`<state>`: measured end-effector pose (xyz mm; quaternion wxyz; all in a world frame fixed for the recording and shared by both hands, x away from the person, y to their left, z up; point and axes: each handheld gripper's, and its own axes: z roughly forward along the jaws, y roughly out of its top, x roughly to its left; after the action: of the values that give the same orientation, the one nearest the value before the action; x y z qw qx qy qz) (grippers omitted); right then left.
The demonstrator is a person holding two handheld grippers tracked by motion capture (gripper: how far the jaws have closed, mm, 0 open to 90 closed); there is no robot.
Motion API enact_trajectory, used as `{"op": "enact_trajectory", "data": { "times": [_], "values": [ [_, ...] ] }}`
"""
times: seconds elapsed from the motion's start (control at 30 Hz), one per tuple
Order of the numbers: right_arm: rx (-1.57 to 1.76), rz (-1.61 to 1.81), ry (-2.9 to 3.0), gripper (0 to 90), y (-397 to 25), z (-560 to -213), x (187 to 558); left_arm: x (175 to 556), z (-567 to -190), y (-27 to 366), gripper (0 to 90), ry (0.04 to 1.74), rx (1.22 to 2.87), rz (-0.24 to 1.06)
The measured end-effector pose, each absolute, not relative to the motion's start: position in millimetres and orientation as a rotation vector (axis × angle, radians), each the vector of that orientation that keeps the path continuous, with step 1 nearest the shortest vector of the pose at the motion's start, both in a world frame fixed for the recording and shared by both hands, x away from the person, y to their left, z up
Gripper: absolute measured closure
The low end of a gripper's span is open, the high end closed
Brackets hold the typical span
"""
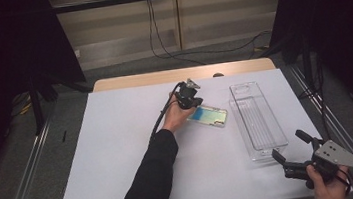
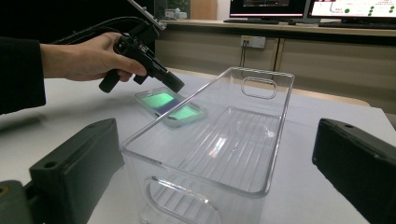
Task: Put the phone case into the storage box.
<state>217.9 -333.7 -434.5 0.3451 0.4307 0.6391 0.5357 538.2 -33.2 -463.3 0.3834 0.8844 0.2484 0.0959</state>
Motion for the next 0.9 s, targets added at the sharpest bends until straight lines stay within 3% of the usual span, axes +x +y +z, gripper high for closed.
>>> {"op": "enact_trajectory", "data": {
  "times": [0.9],
  "values": [
    [1.116, 1.388, 1.659, 0.4, -334, -434, 218, 535, -458, -25, 90.0, 0.6, 2.312, 0.193]
  ]
}}
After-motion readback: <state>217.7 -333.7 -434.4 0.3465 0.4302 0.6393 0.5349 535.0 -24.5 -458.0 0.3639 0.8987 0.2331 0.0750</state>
